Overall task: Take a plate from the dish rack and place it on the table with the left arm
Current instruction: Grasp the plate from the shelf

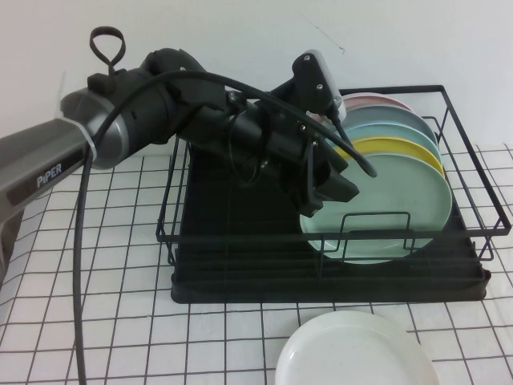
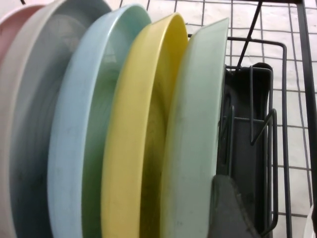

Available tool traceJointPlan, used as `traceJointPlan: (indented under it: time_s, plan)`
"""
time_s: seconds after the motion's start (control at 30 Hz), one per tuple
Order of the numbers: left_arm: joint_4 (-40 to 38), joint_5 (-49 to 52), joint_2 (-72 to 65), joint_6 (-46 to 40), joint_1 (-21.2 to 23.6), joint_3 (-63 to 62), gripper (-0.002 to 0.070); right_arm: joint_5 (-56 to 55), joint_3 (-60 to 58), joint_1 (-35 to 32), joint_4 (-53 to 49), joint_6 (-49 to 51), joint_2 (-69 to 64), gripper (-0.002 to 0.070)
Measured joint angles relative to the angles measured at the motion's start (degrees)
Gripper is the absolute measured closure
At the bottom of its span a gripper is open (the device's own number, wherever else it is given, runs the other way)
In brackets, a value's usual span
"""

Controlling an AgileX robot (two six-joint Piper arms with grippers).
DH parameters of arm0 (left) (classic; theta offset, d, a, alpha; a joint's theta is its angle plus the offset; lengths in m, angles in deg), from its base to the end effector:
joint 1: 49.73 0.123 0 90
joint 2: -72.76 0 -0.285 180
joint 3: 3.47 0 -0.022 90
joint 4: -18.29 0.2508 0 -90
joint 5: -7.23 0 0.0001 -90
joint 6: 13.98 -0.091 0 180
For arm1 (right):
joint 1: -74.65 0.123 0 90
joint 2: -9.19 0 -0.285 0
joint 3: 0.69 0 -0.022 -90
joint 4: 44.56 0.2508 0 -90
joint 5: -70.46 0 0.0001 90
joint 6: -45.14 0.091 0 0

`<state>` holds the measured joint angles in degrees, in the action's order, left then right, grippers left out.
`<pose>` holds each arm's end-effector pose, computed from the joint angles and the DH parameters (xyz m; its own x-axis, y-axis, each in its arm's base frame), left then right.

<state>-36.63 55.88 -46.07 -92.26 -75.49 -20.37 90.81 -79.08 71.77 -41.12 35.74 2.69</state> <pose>0.3701 -0.2407 0.2915 -0.1011 0.5517 -0.8279 0.9668 0.2509 0.0492 0.0525 -0.0007 0.1756 -0.2637 -0.0944 -0.9600 0.0018 0.9952 -0.0983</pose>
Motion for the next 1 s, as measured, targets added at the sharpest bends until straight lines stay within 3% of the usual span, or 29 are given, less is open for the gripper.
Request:
traceJointPlan:
  time_s: [0.3,1.0]
  plan:
    - [-0.32,4.18,1.08,3.43,-0.08,-4.09,0.0333,0.0,0.0,0.0,0.0,0.0,0.0,0.0678]
    - [3.09,0.29,-4.62,3.75,-0.08,-6.33,0.0333,0.0,0.0,0.0,0.0,0.0,0.0,0.0678]
